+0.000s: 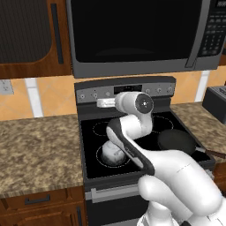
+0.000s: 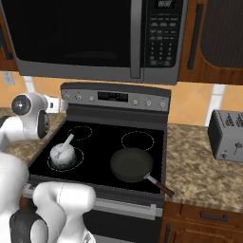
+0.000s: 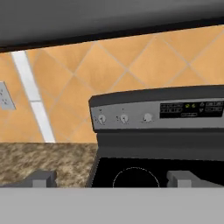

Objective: Pick the kettle from the counter and place it on a stove burner. Then turn the burner on.

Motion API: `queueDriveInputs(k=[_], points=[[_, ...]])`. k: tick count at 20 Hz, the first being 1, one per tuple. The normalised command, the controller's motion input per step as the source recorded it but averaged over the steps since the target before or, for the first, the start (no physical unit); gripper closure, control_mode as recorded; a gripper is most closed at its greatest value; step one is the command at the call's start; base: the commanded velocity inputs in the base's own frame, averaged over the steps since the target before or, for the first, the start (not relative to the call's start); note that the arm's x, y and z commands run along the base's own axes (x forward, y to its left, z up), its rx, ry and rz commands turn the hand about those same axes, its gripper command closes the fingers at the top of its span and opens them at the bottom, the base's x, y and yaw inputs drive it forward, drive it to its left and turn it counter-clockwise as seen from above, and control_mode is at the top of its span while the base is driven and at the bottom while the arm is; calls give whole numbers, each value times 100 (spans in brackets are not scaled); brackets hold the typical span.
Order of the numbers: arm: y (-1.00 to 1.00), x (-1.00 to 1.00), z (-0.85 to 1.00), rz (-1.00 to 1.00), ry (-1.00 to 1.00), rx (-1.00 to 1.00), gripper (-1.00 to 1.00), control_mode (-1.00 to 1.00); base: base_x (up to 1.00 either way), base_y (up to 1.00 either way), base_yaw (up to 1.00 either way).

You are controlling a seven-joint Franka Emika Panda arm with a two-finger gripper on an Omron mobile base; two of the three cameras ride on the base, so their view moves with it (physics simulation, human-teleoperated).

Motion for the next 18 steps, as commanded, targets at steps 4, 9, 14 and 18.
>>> queueDriveInputs(k=[4,9,14,18], points=[[8,90,-6,-2,3,0,-100,-100,0,0,0],[0,55,-4,-1,0,0,-100,-100,0,0,0],[16,40,-15,-1,0,-1,-100,-100,0,0,0],[24,0,-7,0,-1,0,-100,-100,0,0,0]])
